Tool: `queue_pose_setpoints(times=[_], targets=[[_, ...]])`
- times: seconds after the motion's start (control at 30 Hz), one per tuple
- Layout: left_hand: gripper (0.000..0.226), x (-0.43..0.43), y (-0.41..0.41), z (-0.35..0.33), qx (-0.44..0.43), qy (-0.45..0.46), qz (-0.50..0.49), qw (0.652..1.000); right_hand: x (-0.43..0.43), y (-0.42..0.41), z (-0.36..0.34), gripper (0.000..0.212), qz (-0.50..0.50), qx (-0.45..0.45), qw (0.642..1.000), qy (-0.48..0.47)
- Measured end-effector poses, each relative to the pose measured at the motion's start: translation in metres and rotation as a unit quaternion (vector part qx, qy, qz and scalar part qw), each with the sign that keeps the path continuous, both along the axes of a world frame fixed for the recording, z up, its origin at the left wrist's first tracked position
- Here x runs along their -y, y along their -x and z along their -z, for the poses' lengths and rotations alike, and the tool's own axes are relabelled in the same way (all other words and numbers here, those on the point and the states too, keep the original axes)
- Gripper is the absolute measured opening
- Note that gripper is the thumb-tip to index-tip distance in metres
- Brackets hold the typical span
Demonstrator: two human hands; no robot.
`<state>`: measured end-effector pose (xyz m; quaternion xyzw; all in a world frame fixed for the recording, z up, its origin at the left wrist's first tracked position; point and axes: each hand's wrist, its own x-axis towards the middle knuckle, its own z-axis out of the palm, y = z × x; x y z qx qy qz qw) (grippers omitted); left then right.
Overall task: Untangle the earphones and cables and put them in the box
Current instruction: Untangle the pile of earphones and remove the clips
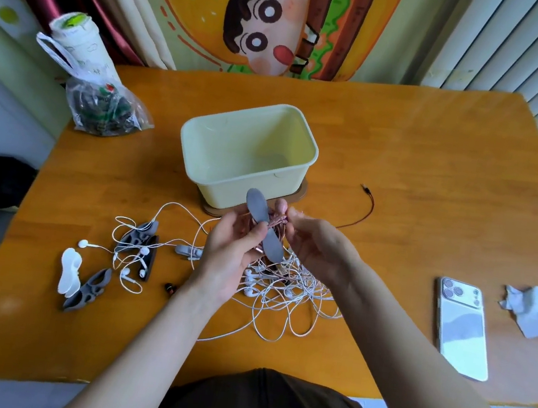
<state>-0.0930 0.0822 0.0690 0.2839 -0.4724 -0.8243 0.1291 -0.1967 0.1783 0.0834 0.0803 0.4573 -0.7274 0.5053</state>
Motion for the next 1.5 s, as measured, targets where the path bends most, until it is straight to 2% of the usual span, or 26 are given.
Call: queue_pose_setpoints(times=[0.07,0.13,0.17,0.23,0.3,0.43,0.5,0.6,0.67,0.73,0.8,0.9,0.97,1.07,1.17,1.23,1.33,1.4,1.5], targets=[[0.031,0.003,-0.002,0.001,-0.013,0.047,0.017,0.999,-0.002,0.003,0.002,0.024,0.026,0.127,0.992,0.015],[0.036,0.008,-0.003,0.003,-0.033,0.107,0.037,0.993,-0.003,0.001,0.006,0.025,0.034,0.157,0.987,0.019],[0.037,0.011,-0.004,0.003,-0.031,0.151,0.05,0.987,-0.004,0.0,0.008,0.025,0.03,0.129,0.991,0.005],[0.039,0.015,-0.003,0.004,0.008,0.246,0.088,0.965,-0.003,-0.003,0.012,0.022,-0.002,-0.019,0.998,-0.062],[0.04,0.016,-0.001,0.009,0.042,0.306,0.097,0.946,0.0,-0.006,0.017,0.021,-0.013,-0.16,0.979,-0.126],[0.039,0.016,0.003,0.018,0.069,0.265,0.033,0.961,0.005,-0.006,0.017,0.021,-0.01,-0.258,0.954,-0.155],[0.039,0.016,0.004,0.019,0.082,0.252,0.009,0.964,0.007,-0.007,0.016,0.029,-0.011,-0.287,0.943,-0.168],[0.036,0.018,0.007,0.023,0.104,0.19,-0.027,0.976,0.006,-0.011,0.018,0.045,-0.044,-0.36,0.9,-0.241],[0.037,0.019,0.01,0.023,0.114,0.137,-0.052,0.983,0.005,-0.019,0.019,0.053,-0.088,-0.374,0.893,-0.235],[0.037,0.022,0.013,0.023,0.105,0.089,-0.078,0.987,0.008,-0.027,0.02,0.05,-0.128,-0.395,0.886,-0.205],[0.036,0.022,0.016,0.022,0.098,0.07,-0.092,0.988,0.011,-0.031,0.024,0.049,-0.147,-0.441,0.863,-0.197],[0.035,0.025,0.021,0.023,0.105,0.066,-0.117,0.985,0.019,-0.027,0.028,0.052,-0.13,-0.516,0.818,-0.218],[0.032,0.029,0.025,0.02,0.109,0.084,-0.134,0.981,0.025,-0.021,0.026,0.053,-0.114,-0.544,0.802,-0.221],[0.028,0.039,0.034,0.01,0.089,0.147,-0.136,0.976,0.036,-0.009,0.019,0.053,-0.095,-0.565,0.789,-0.222],[0.025,0.058,0.042,0.001,0.068,0.217,-0.113,0.967,0.051,0.009,0.014,0.047,-0.086,-0.557,0.795,-0.224],[0.019,0.075,0.044,-0.003,0.074,0.279,-0.072,0.955,0.063,0.023,0.01,0.044,-0.09,-0.542,0.806,-0.221],[0.022,0.106,0.04,-0.001,0.13,0.385,-0.037,0.913,0.085,0.048,0.006,0.039,-0.085,-0.52,0.822,-0.215],[0.024,0.124,0.033,0.004,0.188,0.442,-0.038,0.876,0.102,0.066,0.006,0.038,-0.107,-0.526,0.811,-0.234],[0.019,0.142,0.021,0.021,0.287,0.546,0.008,0.787,0.13,0.087,0.012,0.042,-0.178,-0.541,0.773,-0.28]])
